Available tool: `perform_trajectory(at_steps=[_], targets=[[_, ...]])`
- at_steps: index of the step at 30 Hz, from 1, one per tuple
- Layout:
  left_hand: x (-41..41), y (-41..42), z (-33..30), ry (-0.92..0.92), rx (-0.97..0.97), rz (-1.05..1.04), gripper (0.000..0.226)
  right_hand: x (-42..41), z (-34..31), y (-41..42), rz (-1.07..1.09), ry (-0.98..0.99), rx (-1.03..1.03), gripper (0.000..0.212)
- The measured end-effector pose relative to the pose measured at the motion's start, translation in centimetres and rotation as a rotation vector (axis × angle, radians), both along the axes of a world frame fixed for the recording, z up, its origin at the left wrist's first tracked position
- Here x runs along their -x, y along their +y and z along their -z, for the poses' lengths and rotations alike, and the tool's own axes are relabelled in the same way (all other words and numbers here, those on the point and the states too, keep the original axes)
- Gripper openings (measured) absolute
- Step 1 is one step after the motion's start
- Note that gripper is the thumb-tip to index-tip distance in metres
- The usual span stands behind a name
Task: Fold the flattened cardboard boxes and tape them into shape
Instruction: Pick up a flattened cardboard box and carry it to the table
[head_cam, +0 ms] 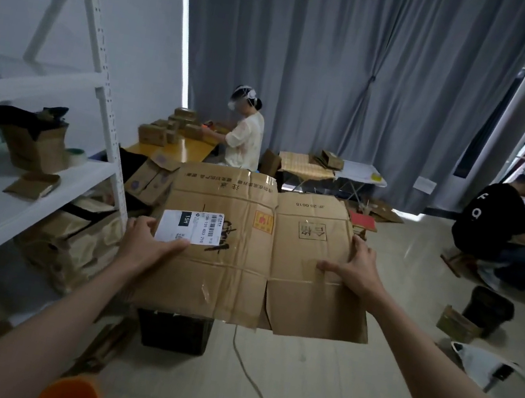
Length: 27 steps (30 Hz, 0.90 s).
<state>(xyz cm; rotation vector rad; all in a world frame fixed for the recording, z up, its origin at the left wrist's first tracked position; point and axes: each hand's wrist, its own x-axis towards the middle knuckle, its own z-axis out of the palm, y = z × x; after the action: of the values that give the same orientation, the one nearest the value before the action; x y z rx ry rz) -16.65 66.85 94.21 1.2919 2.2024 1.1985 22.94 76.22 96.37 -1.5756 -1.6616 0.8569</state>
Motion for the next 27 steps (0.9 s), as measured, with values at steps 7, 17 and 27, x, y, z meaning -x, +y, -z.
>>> perform_trajectory(at_steps=[7, 17, 27], targets=[[3.4, 15.5, 1.1, 0.032, 0.018, 0.069, 0.094, 2.8, 0.7, 13.1, 0.066, -0.022, 0.012, 0.112], [3.2, 37.6, 0.3, 0.048, 0.039, 0.242, 0.092, 2.4, 1.0, 28.7, 0.239, -0.021, 0.034, 0.110], [-3.4, 59.8, 4.3, 0.079, 0.083, 0.378, 0.098, -4.9, 4.9, 46.1, 0.354, -0.012, 0.053, 0.111]])
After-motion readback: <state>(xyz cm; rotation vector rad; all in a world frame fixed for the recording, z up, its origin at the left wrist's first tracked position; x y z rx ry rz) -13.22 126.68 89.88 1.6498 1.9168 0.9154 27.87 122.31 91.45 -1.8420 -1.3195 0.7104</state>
